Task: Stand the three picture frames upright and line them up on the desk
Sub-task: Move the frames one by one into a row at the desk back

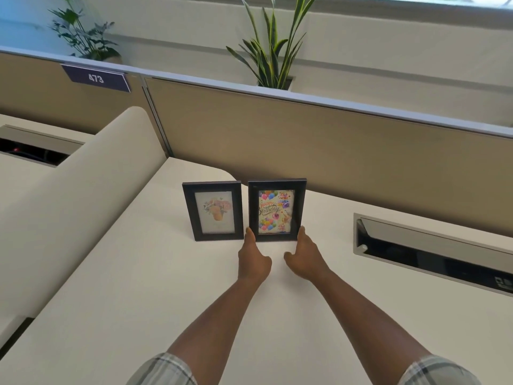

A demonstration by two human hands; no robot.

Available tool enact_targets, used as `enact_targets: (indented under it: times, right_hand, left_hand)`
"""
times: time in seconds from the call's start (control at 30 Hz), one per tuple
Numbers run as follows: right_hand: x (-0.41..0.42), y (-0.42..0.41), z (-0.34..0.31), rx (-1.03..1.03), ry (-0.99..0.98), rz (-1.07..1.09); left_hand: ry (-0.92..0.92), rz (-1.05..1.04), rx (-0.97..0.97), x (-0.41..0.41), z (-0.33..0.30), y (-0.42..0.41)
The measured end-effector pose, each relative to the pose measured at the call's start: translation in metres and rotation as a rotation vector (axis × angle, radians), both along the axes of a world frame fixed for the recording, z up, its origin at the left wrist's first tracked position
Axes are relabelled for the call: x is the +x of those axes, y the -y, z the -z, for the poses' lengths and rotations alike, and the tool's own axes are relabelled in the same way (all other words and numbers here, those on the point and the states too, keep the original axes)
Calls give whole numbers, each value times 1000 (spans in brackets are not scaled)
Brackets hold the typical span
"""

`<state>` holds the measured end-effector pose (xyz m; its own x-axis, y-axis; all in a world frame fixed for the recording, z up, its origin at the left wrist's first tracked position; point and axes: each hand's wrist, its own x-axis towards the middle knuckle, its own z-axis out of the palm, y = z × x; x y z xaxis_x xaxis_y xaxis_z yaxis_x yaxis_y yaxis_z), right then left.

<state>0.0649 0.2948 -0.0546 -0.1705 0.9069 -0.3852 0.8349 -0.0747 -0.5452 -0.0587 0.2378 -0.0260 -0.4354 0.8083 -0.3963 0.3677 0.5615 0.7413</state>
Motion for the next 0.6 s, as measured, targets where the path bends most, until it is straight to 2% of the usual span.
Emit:
enact_targets:
  times: [0.13, 0.27, 0.6]
  right_hand:
    - [9, 17, -10, 30, 2, 27]
    - [37, 63, -24, 121, -97, 105]
    - [160, 237, -51, 182, -137, 279]
  left_hand:
    - [-3, -20, -19, 8, -2, 15]
    - [65, 12, 37, 26, -11, 45]
    - [111, 492, 131, 150, -32, 154]
